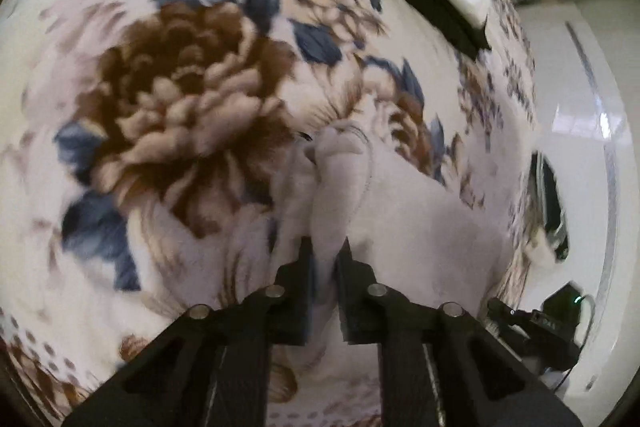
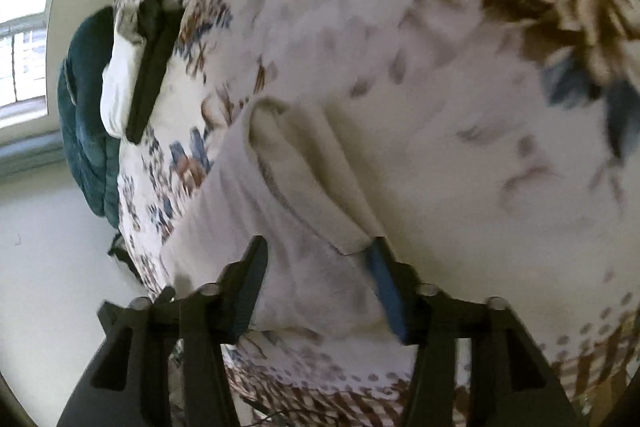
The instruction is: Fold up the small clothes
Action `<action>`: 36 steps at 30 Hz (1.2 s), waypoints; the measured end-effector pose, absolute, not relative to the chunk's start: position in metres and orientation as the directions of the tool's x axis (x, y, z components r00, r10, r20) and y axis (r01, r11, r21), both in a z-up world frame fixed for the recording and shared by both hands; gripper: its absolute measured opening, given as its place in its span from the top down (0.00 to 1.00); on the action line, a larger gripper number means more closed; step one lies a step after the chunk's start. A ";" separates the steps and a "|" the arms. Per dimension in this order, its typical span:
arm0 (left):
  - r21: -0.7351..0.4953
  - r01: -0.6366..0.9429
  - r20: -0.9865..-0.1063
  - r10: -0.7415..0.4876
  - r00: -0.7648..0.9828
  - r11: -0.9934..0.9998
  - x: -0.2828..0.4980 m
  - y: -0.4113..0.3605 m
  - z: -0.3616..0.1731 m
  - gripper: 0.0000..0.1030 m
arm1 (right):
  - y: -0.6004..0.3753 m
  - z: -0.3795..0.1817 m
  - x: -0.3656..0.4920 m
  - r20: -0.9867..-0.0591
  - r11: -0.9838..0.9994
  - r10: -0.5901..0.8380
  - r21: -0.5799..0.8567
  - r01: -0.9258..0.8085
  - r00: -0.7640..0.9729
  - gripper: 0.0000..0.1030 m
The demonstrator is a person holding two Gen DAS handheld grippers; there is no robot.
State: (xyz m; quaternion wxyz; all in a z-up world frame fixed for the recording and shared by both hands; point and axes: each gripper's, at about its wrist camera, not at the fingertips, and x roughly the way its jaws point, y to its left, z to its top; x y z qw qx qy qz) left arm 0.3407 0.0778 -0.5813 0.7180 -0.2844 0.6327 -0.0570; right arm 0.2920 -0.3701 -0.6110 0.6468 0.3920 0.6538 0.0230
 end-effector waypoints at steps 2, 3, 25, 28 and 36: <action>-0.487 -0.254 -0.872 -0.448 0.197 0.836 0.344 0.078 -0.578 0.92 | -0.364 -0.605 0.293 -0.852 0.733 0.500 0.511 0.449 0.154 0.93; -0.476 -0.243 -0.878 -0.440 0.189 0.845 0.346 0.080 -0.576 0.92 | -0.365 -0.602 0.293 -0.860 0.742 0.484 0.500 0.446 0.160 0.94; -0.519 -0.245 -0.854 -0.484 0.190 0.819 0.418 0.085 -0.607 0.88 | -0.363 -0.603 0.386 -0.867 0.752 0.442 0.498 0.432 0.229 0.91; -0.531 -0.254 -0.847 -0.503 0.173 0.808 0.420 0.089 -0.618 0.88 | -0.375 -0.615 0.383 -0.870 0.740 0.438 0.492 0.460 0.225 0.93; -0.669 -0.290 -0.742 -0.637 0.208 0.684 0.407 0.124 -0.608 0.44 | -0.393 -0.630 0.385 -0.798 0.642 0.567 0.583 0.497 0.204 0.56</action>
